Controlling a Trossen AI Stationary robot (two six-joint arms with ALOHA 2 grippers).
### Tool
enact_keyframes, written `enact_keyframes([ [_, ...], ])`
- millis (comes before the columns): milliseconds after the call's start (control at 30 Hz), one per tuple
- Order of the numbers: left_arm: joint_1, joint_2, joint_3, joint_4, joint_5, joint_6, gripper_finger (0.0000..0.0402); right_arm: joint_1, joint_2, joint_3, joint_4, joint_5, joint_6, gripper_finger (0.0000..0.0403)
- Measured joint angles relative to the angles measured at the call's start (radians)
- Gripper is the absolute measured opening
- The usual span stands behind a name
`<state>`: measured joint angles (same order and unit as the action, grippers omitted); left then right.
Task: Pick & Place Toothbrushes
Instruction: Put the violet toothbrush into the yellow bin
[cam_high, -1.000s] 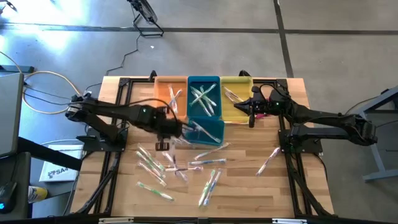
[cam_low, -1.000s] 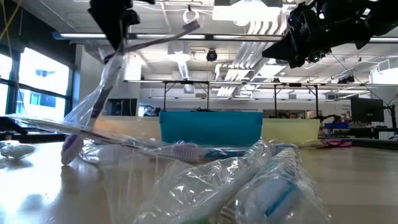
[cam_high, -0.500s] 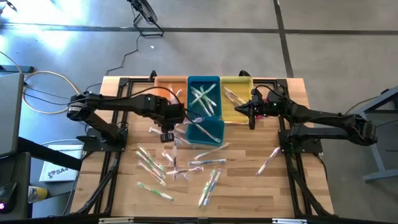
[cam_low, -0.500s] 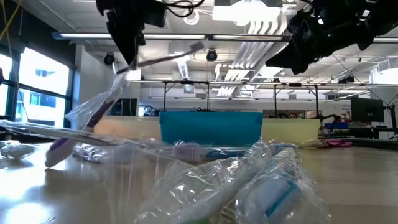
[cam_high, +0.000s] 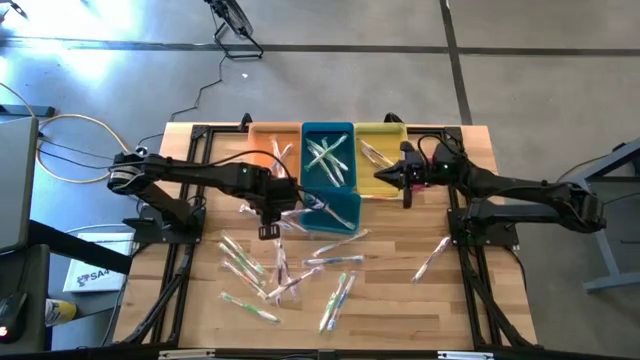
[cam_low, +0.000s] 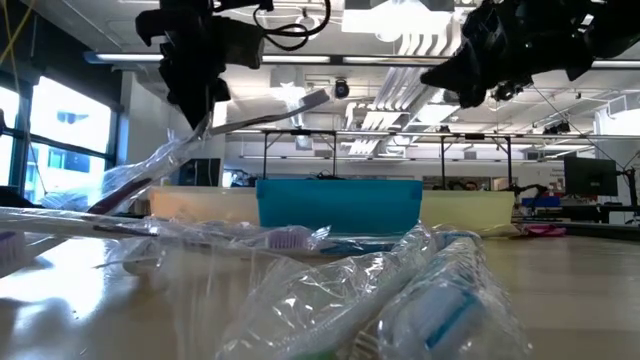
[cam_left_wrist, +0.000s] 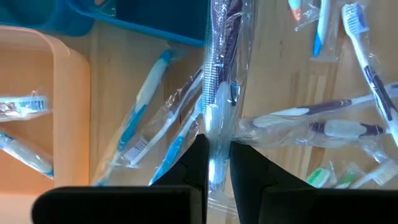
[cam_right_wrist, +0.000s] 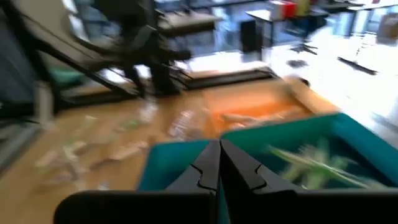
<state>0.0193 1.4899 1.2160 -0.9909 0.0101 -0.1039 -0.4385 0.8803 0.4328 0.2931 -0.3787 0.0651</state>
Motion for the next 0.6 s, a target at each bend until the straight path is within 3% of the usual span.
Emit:
enact_keyframes([
  [133,0.0,0.0,0.0,0.004,-0.001,0.002,0.0035,0.0,0.063,0.0,0.048,-0.114,0.009,0.0003],
  [300,0.0,0.0,0.0,0.02,-0.001,-0.006,0.0035,0.024,0.212,0.0,0.113,-0.154,-0.013,0.0003],
  [600,0.0,0.0,0.0,0.034,-0.001,-0.016,0.0035,0.113,0.486,0.0,0.54,-0.145,-0.006,0.0013],
])
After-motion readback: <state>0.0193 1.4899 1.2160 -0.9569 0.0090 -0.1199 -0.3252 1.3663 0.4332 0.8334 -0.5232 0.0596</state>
